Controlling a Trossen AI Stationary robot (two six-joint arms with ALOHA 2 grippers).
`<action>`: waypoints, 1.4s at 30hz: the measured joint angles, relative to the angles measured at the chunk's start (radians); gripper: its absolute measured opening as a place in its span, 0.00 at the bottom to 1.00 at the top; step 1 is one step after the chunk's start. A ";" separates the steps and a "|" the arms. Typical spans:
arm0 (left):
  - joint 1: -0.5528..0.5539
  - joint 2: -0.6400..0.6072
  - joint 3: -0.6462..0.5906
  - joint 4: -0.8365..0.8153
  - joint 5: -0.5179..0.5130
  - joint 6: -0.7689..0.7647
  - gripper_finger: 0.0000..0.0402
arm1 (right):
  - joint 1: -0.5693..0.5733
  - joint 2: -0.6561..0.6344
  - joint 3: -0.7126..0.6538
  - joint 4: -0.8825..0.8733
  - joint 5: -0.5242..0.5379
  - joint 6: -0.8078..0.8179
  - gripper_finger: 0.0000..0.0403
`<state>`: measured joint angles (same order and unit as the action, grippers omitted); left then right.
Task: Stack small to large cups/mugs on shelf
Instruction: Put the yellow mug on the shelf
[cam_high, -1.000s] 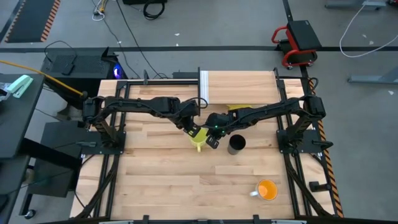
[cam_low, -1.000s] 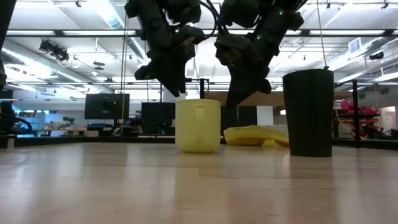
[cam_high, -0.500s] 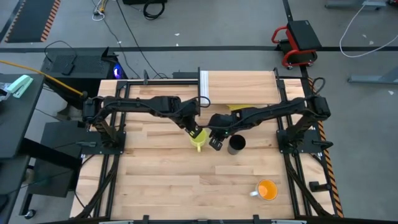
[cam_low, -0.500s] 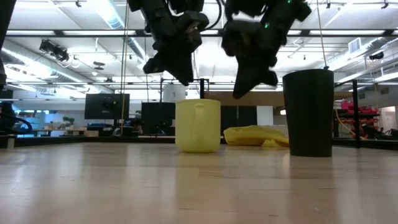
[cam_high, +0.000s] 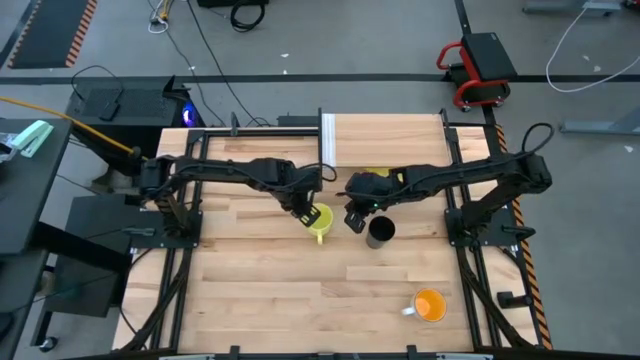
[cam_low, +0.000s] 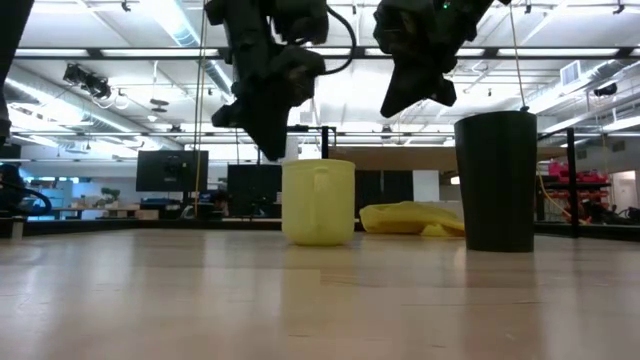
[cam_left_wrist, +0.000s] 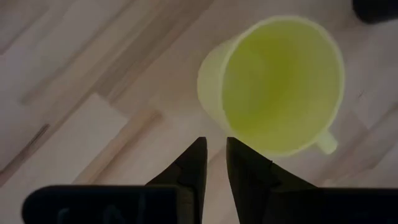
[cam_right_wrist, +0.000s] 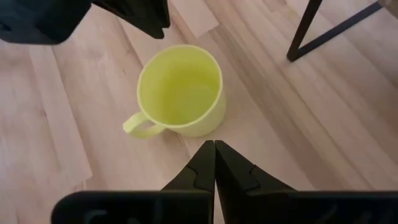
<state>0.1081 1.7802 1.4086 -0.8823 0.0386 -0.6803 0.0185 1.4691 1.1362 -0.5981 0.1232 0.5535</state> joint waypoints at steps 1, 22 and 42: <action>0.001 0.002 0.000 0.000 -0.001 -0.010 0.17 | 0.000 0.003 0.000 0.003 0.000 -0.002 0.04; 0.022 0.050 0.000 0.066 0.015 -0.023 0.30 | 0.000 0.018 -0.001 0.010 0.000 -0.007 0.04; 0.021 0.071 0.000 0.139 0.045 -0.047 0.14 | 0.000 0.018 -0.001 0.021 0.012 -0.007 0.04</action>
<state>0.1287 1.8511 1.4082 -0.7437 0.0834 -0.7273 0.0185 1.4868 1.1355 -0.5770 0.1349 0.5461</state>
